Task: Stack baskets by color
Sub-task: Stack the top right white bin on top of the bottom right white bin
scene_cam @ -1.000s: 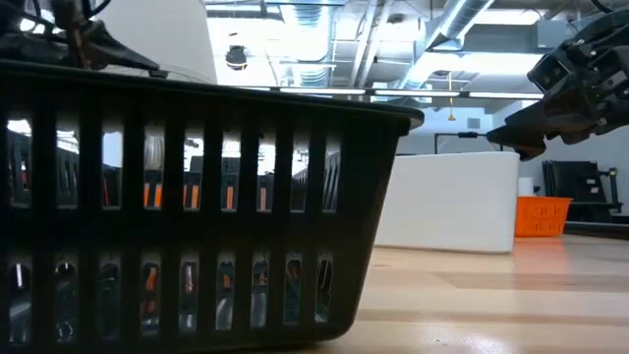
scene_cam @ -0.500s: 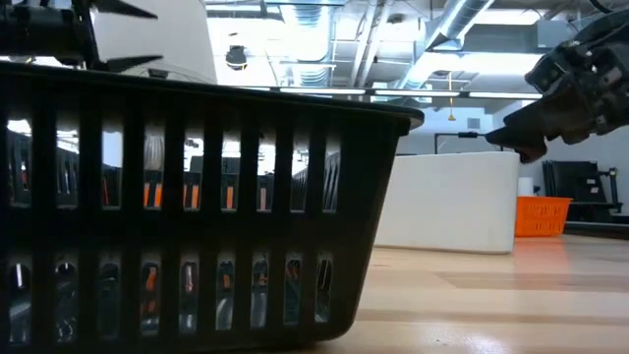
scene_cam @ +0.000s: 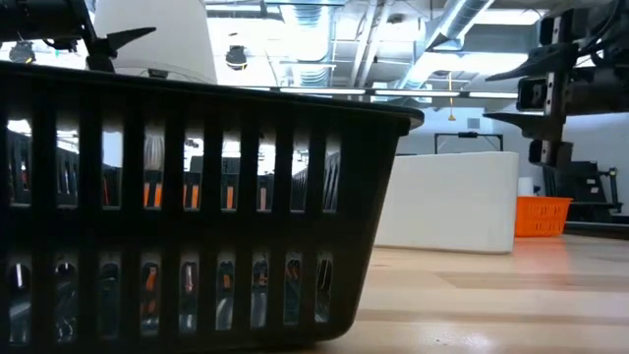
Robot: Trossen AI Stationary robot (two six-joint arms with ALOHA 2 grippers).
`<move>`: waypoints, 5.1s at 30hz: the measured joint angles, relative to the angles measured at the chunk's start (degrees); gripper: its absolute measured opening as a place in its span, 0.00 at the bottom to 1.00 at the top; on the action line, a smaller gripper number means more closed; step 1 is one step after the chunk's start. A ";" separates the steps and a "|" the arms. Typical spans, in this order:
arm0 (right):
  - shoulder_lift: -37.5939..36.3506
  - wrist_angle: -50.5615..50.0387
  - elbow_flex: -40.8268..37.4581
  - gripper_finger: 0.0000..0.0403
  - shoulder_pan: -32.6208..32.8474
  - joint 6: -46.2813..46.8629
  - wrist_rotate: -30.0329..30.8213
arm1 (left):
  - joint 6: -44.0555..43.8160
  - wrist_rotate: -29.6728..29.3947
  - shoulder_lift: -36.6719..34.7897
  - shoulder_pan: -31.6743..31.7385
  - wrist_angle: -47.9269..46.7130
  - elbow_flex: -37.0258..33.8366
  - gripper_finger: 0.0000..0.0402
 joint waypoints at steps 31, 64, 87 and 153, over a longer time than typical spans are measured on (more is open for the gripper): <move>39.58 -63.13 57.52 0.53 -2.55 -25.95 -6.43 | 1.35 3.17 0.00 0.00 -0.31 0.04 0.59; 81.75 -68.75 64.85 0.45 -27.17 -45.42 7.35 | 1.84 2.52 -0.02 0.00 -4.66 0.04 0.59; 78.62 -62.01 64.85 0.44 -24.91 -44.73 5.44 | 1.62 0.08 -0.02 -0.02 -7.25 0.04 0.59; 81.25 -63.07 63.08 0.53 -23.42 -42.07 16.68 | -0.17 -0.50 -0.02 0.00 -10.51 0.02 0.59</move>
